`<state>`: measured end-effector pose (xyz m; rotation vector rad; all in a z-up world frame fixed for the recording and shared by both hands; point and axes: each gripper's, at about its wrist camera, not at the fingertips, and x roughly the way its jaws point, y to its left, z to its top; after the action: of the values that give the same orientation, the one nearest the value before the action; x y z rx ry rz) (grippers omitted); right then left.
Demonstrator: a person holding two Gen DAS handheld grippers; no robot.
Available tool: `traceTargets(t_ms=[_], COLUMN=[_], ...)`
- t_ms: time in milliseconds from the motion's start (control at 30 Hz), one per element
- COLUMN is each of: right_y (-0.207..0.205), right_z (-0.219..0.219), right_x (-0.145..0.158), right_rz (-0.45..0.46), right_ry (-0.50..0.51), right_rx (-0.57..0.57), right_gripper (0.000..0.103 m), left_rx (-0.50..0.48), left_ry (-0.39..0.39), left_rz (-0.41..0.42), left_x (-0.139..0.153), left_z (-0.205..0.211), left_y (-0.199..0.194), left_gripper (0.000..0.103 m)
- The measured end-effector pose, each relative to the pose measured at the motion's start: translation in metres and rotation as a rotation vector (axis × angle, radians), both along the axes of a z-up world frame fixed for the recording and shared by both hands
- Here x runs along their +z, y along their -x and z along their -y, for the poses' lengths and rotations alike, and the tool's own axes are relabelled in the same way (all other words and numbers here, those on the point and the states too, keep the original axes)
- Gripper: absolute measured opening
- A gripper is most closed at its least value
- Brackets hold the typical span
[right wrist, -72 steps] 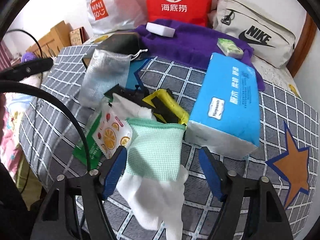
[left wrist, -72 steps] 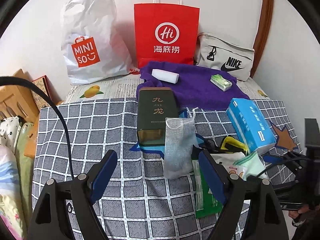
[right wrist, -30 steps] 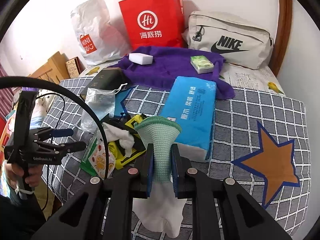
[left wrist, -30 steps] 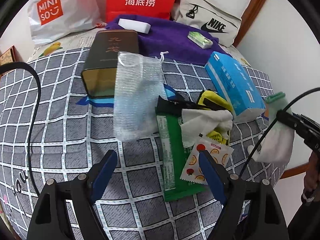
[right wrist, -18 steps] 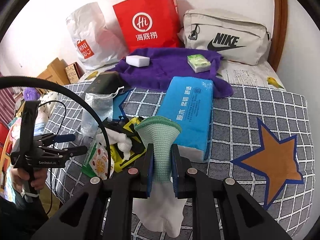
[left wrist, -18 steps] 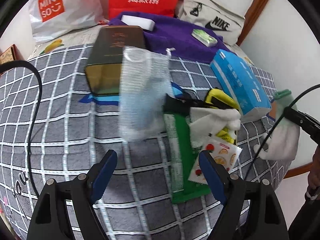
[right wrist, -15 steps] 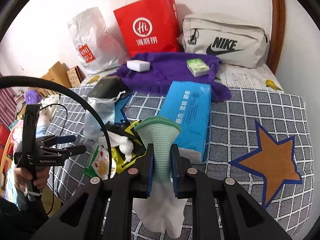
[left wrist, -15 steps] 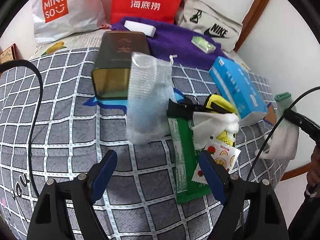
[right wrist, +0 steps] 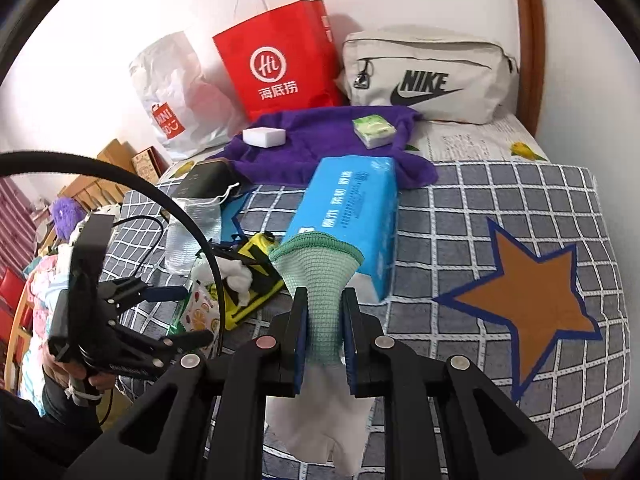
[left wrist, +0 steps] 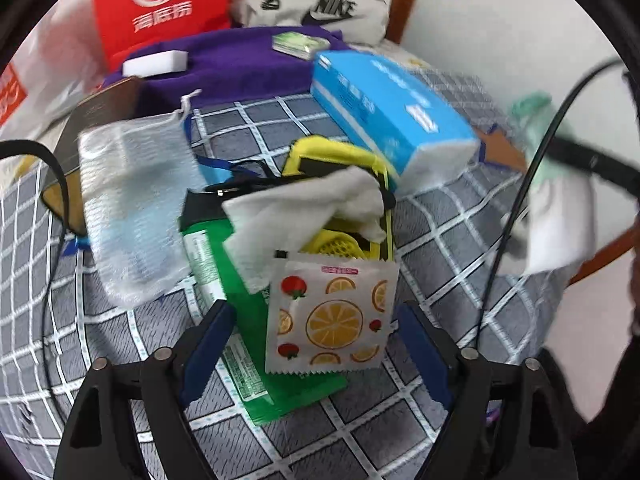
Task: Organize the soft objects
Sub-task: 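Grasp the orange-print wipe packet with the left gripper while the right gripper holds the glove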
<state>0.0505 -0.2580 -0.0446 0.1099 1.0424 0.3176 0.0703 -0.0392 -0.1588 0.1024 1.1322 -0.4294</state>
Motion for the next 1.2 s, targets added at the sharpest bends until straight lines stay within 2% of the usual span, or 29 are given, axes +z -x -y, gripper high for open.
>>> traceTargets(t_ms=[167,200,233,300,367,433,700,900,1200], right_y=[0.002,0.002,0.003,0.004,0.005,0.006,-0.002,-0.015,-0.058], right_z=[0.004,0.004,0.003,0.002,0.0,-0.001,-0.007,-0.013,-0.021], right_x=[-0.005,-0.005,-0.005,-0.003,0.0,0.002,0.013,0.019,0.025], right_rz=[-0.012,-0.015,-0.016,-0.009,-0.002,0.008,0.032,0.049,0.076], right_ry=[-0.011,-0.012,-0.008,-0.003,-0.016,-0.021,-0.036,-0.024,-0.031], right_rx=[-0.004,-0.002,0.002,0.008,0.018,0.023,0.039,0.054,0.075], right_gripper=[0.016,0.016,0.016,0.016,0.016,0.016,0.016,0.016,0.016], left_rx=[-0.009,-0.004,-0.002,0.01,0.029,0.038,0.104,0.147,0.208], left_ry=[-0.152,-0.161,-0.165,-0.167,-0.143,-0.084,-0.034,0.074,0.079], left_rz=[0.041,0.045,0.05,0.067,0.061,0.054,0.098,0.089,0.128], left_x=[-0.011,-0.012,-0.012,-0.007,-0.001,0.006,0.034,0.047,0.07], left_z=[0.016,0.016,0.017,0.013,0.003,-0.008,-0.041,-0.067,-0.088], left_y=[0.0,-0.001,-0.001,-0.001,-0.001,0.0,0.003,-0.006,-0.029], left_gripper=[0.086,0.081,0.067,0.059,0.054,0.054,0.053,0.053,0.053])
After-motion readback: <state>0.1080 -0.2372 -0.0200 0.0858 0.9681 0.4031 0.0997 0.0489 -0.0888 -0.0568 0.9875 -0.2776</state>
